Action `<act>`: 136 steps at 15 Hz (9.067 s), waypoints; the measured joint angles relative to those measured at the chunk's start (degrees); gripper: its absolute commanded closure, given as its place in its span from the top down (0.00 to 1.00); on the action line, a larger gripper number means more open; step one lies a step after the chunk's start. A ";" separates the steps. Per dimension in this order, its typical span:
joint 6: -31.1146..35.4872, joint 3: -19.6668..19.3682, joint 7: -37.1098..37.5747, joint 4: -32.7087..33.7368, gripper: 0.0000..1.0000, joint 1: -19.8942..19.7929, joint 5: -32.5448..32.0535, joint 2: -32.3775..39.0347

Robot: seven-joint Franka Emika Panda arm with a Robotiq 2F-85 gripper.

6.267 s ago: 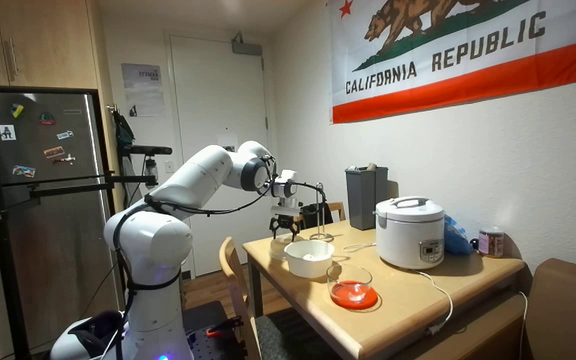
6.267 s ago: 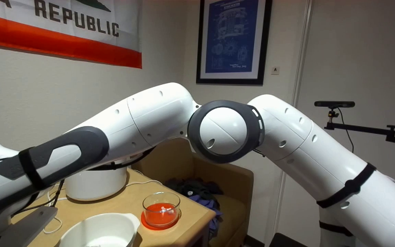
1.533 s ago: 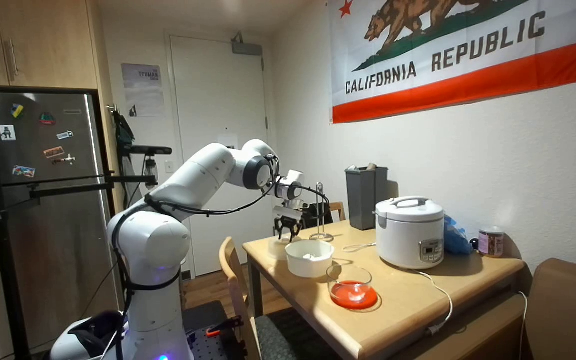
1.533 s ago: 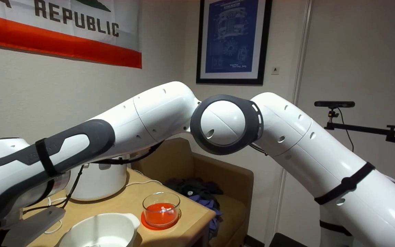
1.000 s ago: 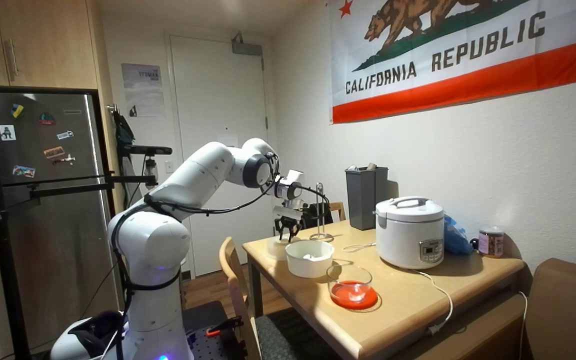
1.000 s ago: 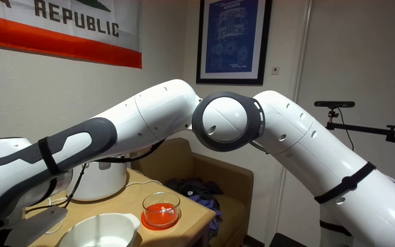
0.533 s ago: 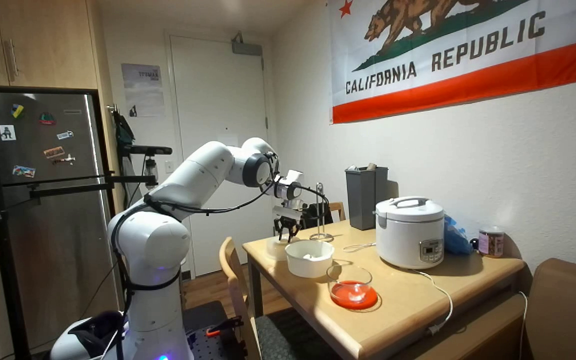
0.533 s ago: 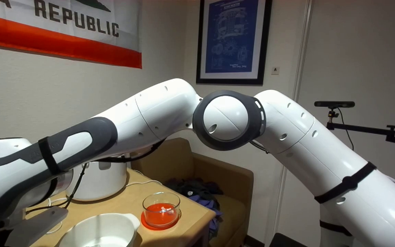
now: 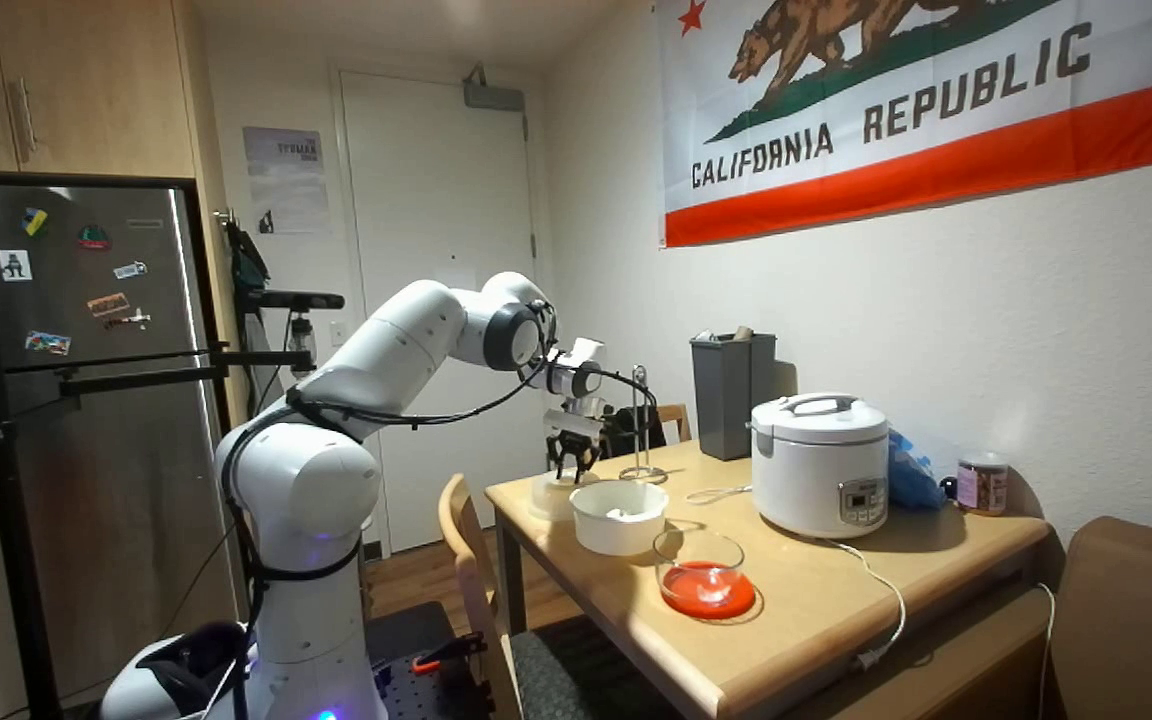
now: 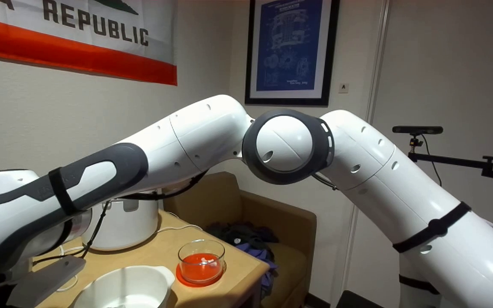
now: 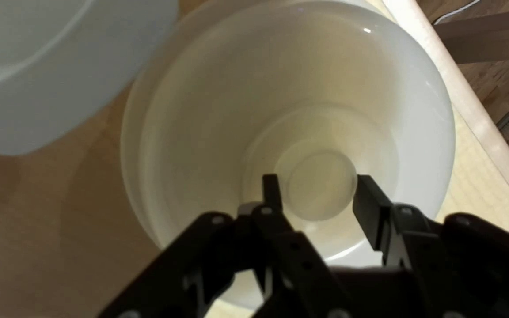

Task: Cover the bowl with the lid on the table

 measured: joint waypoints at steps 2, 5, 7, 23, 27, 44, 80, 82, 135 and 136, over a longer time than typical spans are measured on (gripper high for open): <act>0.00 0.00 0.16 -1.20 0.20 0.02 0.00 -1.49; -0.01 0.01 1.14 -3.44 0.20 0.07 0.00 -4.56; -0.02 0.01 1.33 -5.00 0.20 0.08 -0.01 -6.74; -5.69 -0.34 1.90 -9.93 0.20 -1.05 0.11 -16.79; -5.76 0.35 -0.06 -8.91 0.20 -0.53 0.48 -13.22; -17.85 0.71 -0.94 3.86 0.20 6.12 -0.48 -8.57; 8.11 -4.07 6.10 -32.17 0.20 -9.94 4.31 -30.37; 8.11 -4.19 6.22 -32.13 0.20 -10.12 4.33 -30.29; 1.64 -6.35 8.62 -30.49 1.00 -13.27 7.69 -29.53; 1.46 -6.20 8.62 -30.71 1.00 -13.16 7.69 -30.55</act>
